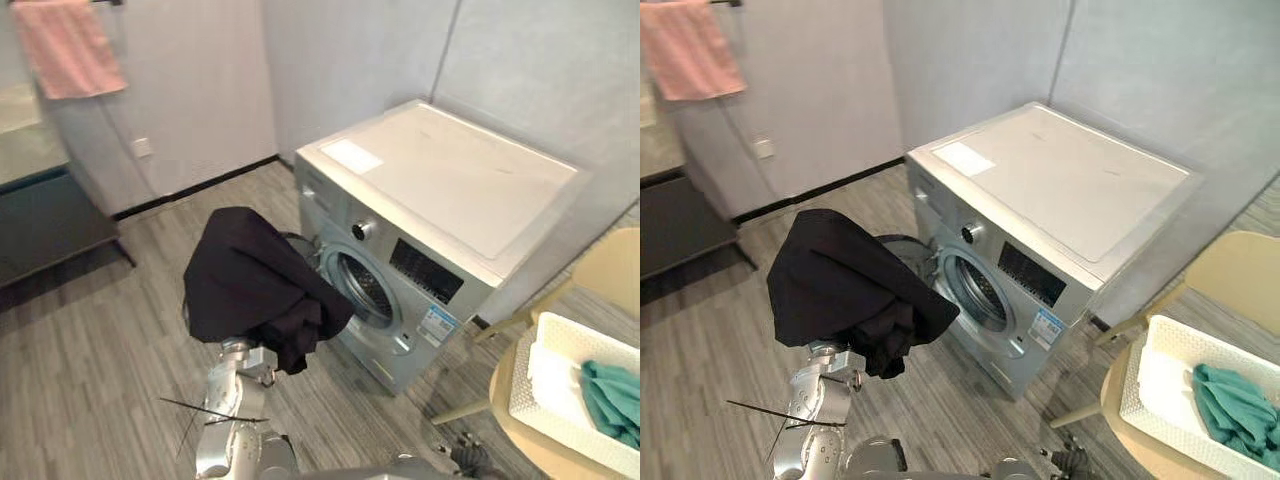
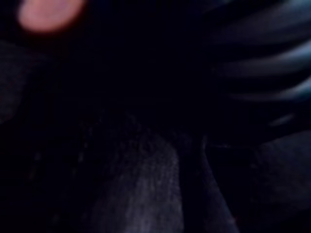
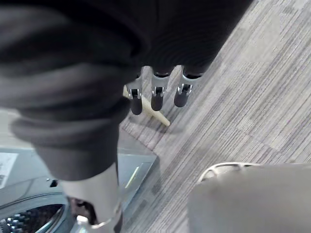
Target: Pick up the laundry basket with both hands and put the clothes into the washing machine.
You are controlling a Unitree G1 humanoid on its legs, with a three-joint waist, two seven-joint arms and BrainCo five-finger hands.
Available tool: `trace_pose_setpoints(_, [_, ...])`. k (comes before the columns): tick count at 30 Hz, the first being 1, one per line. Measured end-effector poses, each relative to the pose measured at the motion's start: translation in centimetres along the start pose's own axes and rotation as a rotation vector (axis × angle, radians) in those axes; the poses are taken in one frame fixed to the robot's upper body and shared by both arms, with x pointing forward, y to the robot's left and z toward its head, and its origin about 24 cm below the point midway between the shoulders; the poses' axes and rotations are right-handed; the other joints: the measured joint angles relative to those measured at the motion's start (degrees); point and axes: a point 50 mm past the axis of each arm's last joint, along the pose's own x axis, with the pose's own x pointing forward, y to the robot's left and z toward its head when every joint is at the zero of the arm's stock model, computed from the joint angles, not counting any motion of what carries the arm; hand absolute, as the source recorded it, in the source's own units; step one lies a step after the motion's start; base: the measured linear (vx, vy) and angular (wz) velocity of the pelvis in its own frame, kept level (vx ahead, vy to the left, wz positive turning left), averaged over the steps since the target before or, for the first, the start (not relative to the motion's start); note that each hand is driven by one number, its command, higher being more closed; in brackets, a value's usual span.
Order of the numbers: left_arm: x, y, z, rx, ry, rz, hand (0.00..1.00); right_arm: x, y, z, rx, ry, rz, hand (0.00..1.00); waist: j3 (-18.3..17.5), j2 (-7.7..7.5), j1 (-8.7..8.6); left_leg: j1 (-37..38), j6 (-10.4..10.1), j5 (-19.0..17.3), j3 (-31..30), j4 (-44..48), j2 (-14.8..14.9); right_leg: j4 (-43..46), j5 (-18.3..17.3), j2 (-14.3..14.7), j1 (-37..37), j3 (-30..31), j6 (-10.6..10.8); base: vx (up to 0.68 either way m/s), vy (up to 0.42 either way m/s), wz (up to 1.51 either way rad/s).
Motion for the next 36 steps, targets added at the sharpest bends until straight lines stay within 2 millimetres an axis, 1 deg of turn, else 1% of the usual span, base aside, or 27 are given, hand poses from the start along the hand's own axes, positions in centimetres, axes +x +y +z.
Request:
trace_pose_setpoints(1, [0.0,0.2,-0.1,0.004,0.005,0.006,1.00,0.1,0.4,0.2,-0.002,-0.007,0.007,0.00,-0.1,-0.29,0.69,0.4,0.0,0.0,-2.6,-4.9,-0.3,-0.6,0.5,-0.5,-0.1,2.5,1.1,0.16,0.249,-1.15])
trace_pose_setpoints(3, [0.0,0.5,-0.2,0.010,0.011,0.019,1.00,0.1,2.0,0.5,-0.022,-0.016,0.048,0.00,-0.9,0.02,0.84,2.2,-0.9,1.1,-9.7,-20.0,-1.4,-2.6,1.8,-1.5,-0.2,7.1,3.9,0.19,0.356,-1.16])
trace_pose_setpoints(4, [-0.1,0.7,-0.3,0.008,0.013,0.028,1.00,0.0,2.2,0.6,-0.039,-0.021,0.056,0.00,-1.4,0.96,0.82,3.6,-0.9,4.1,-12.8,-26.5,-1.3,-2.8,2.0,-1.7,-0.2,9.2,5.5,0.23,0.519,-1.12])
trace_pose_setpoints(5, [-0.1,1.0,-0.8,0.013,0.032,0.040,1.00,0.1,1.7,0.7,-0.050,-0.028,0.050,0.00,-2.6,2.19,0.90,5.8,-8.2,9.4,-17.4,-31.4,-1.8,-3.1,1.9,-1.4,-1.1,11.6,8.2,0.16,0.369,-0.95])
trace_pose_setpoints(6, [-0.2,1.4,-1.0,0.017,0.044,0.059,1.00,0.1,1.9,0.5,-0.044,-0.019,0.050,0.00,-3.0,1.56,0.75,6.6,-9.7,8.7,-17.7,-31.7,-2.7,-3.5,1.9,-2.2,-0.8,12.9,8.9,0.20,0.509,-0.67])
trace_pose_setpoints(7, [-0.2,2.0,-1.5,0.024,0.063,0.094,1.00,-0.2,2.8,-0.2,-0.023,-0.001,0.066,0.00,-3.8,-0.20,-0.27,6.5,-8.8,8.0,-16.5,-31.6,-5.0,-5.1,2.2,-4.3,-0.9,14.8,9.3,0.12,0.352,-0.35])
trace_pose_setpoints(8, [-0.4,2.2,-1.8,0.027,0.078,0.105,1.00,-0.4,3.5,-0.8,-0.012,0.014,0.084,0.00,-4.6,-2.14,-0.49,6.6,-8.1,7.3,-14.6,-30.9,-6.3,-6.8,3.9,-5.9,-0.7,16.5,10.5,0.13,0.411,-0.34])
trace_pose_setpoints(11, [-0.9,2.7,-2.4,0.034,0.109,0.122,1.00,-0.5,3.7,-0.9,-0.016,0.017,0.092,0.00,-4.9,-2.62,-0.38,7.7,-7.1,5.0,-9.2,-28.7,-6.7,-8.6,7.7,-6.9,-1.2,20.2,12.8,0.02,0.283,-0.87])
trace_pose_setpoints(12, [-1.2,3.0,-2.8,0.041,0.127,0.131,1.00,-0.4,3.7,-0.9,-0.020,0.016,0.094,0.00,-4.9,-2.53,0.22,9.1,-6.7,4.0,-5.2,-28.8,-6.0,-8.6,8.6,-7.3,-2.3,21.9,12.9,-0.08,0.185,-1.72])
trace_pose_setpoints(14, [-1.6,3.5,-3.6,0.049,0.164,0.148,1.00,-0.1,3.5,-0.7,-0.034,0.022,0.093,0.00,-5.0,-1.99,1.44,11.1,-6.6,3.3,2.6,-30.1,-4.1,-8.1,9.6,-8.3,-5.4,17.1,10.4,-0.15,0.085,-1.93])
trace_pose_setpoints(15, [-2.0,3.9,-4.7,0.055,0.215,0.151,1.00,0.2,3.2,-0.4,-0.046,0.027,0.094,0.00,-5.2,-1.28,1.13,12.0,-7.0,2.8,5.9,-31.7,-3.7,-6.3,9.6,-11.2,-7.7,9.0,8.1,-0.16,0.017,-1.59])
trace_pose_setpoints(16, [-2.4,4.2,-6.0,0.057,0.277,0.155,1.00,0.4,2.8,-0.5,-0.049,0.042,0.089,0.00,-5.0,-0.88,0.54,13.4,-7.5,3.1,7.9,-33.4,-3.6,-5.3,9.4,-14.7,-8.1,-0.8,6.9,-0.12,-0.007,-1.32])
trace_pose_setpoints(18, [-3.2,4.5,-7.9,0.058,0.373,0.155,1.00,0.5,1.9,-1.2,-0.069,0.074,0.072,0.00,-5.1,-0.15,0.66,14.8,-8.4,3.6,9.1,-35.2,-2.7,-5.8,11.5,-16.4,-7.3,-9.6,6.3,0.06,-0.072,-0.87])
trace_pose_setpoints(19, [-3.8,5.0,-8.8,0.060,0.425,0.166,1.00,0.5,1.8,-1.5,-0.061,0.087,0.067,0.00,-5.1,-0.12,0.53,15.4,-9.3,4.2,8.5,-36.7,-2.7,-7.9,14.9,-14.7,-7.2,-9.2,8.6,0.11,-0.103,-0.61])
trace_pose_setpoints(20, [-4.0,5.3,-9.3,0.065,0.451,0.173,1.00,0.5,1.7,-1.5,-0.059,0.088,0.065,0.00,-5.1,0.15,0.54,15.6,-9.5,4.4,8.1,-37.6,-2.6,-8.5,15.3,-13.9,-7.2,-8.7,9.9,0.11,-0.096,-0.44])
trace_pose_setpoints(22, [-4.8,5.7,-11.1,0.071,0.555,0.189,1.00,0.7,1.2,-1.0,-0.070,0.082,0.056,0.00,-5.1,1.65,0.63,16.9,-9.5,6.6,6.1,-41.3,-1.8,-9.3,14.7,-11.1,-7.5,-8.6,9.6,0.17,-0.131,-0.27])
trace_pose_setpoints(23, [-5.2,6.0,-11.9,0.066,0.599,0.205,1.00,0.9,0.9,-0.6,-0.078,0.069,0.049,0.00,-5.0,2.71,-0.06,17.3,-9.6,8.2,5.6,-43.3,-1.4,-9.0,14.2,-10.4,-8.0,-8.8,9.7,0.23,-0.145,-0.05])
trace_pose_setpoints(24, [-5.3,6.1,-12.1,0.060,0.611,0.216,1.00,1.0,0.8,-0.3,-0.082,0.063,0.047,0.00,-4.8,3.11,-0.62,17.5,-9.9,8.9,5.3,-43.9,-1.2,-8.6,13.9,-10.2,-8.2,-9.0,9.6,0.23,-0.115,0.06])
trace_pose_setpoints(25, [-5.4,6.5,-12.3,0.058,0.623,0.238,1.00,1.1,0.5,0.1,-0.105,0.054,0.043,0.00,-4.4,3.42,-0.73,18.1,-9.2,10.0,5.2,-44.4,-1.1,-8.1,13.3,-9.9,-8.1,-9.3,9.2,0.20,-0.107,-0.04])
trace_pose_setpoints(28, [-5.1,7.3,-11.9,0.024,0.606,0.303,1.00,1.3,1.1,0.7,-0.182,0.036,0.064,0.00,-3.2,2.79,-0.76,17.8,-8.4,11.2,5.5,-41.8,-0.2,-7.4,11.5,-9.3,-7.7,-8.4,8.8,0.15,-0.098,-0.16])
trace_pose_setpoints(30, [-3.8,7.9,-11.0,0.003,0.553,0.348,1.00,1.5,1.8,1.6,-0.231,0.009,0.089,0.00,-0.5,1.43,-1.00,14.4,-8.3,11.1,4.5,-32.7,1.3,-6.2,10.6,-9.2,-7.8,-7.9,8.4,0.06,-0.085,-0.16])
trace_pose_setpoints(31, [-2.6,8.1,-10.2,-0.014,0.503,0.377,1.00,1.6,2.3,2.5,-0.257,-0.024,0.102,0.00,2.1,0.59,-1.07,9.6,-7.0,12.0,1.4,-24.3,2.5,-6.0,9.9,-8.9,-7.5,-7.6,8.0,0.01,-0.054,-0.02])
trace_pose_setpoints(32, [-1.9,8.2,-9.7,-0.017,0.475,0.387,1.00,1.7,2.7,3.1,-0.270,-0.042,0.111,0.00,3.9,-0.68,-1.12,6.7,-6.4,10.1,-0.5,-20.3,2.8,-5.6,9.5,-9.5,-7.5,-7.6,7.8,0.00,-0.005,0.07])
trace_pose_setpoints(33, [-0.2,7.8,-8.8,-0.029,0.423,0.390,1.00,1.9,3.3,4.3,-0.288,-0.072,0.113,0.00,6.6,-1.32,-1.19,1.8,-7.4,5.1,-3.6,-17.1,1.8,-4.5,8.8,-10.0,-8.3,-7.7,7.0,-0.04,0.046,0.07])
trace_pose_setpoints(34, [1.2,7.4,-7.9,-0.046,0.370,0.389,1.00,2.0,3.4,5.1,-0.303,-0.103,0.102,0.00,8.2,-1.99,-0.96,-2.6,-6.8,4.4,-4.8,-19.3,-0.2,-2.7,8.5,-10.7,-10.7,-7.6,7.3,-0.04,0.062,0.00])
trace_pose_setpoints(35, [1.9,7.1,-7.4,-0.055,0.342,0.390,1.00,1.9,3.4,5.7,-0.318,-0.127,0.098,0.00,8.9,-1.61,-0.92,-4.0,-6.4,5.1,-4.8,-22.0,-1.3,-1.5,8.2,-10.7,-11.8,-7.3,7.6,-0.04,0.099,-0.33])
trace_pose_setpoints(36, [2.9,6.9,-6.3,-0.082,0.281,0.405,1.00,1.9,3.4,6.9,-0.355,-0.180,0.095,0.00,10.8,-1.67,-0.60,-5.6,-7.1,8.4,-5.6,-26.4,-2.5,2.7,6.7,-10.4,-15.3,-5.5,8.6,-0.01,0.120,-0.51])
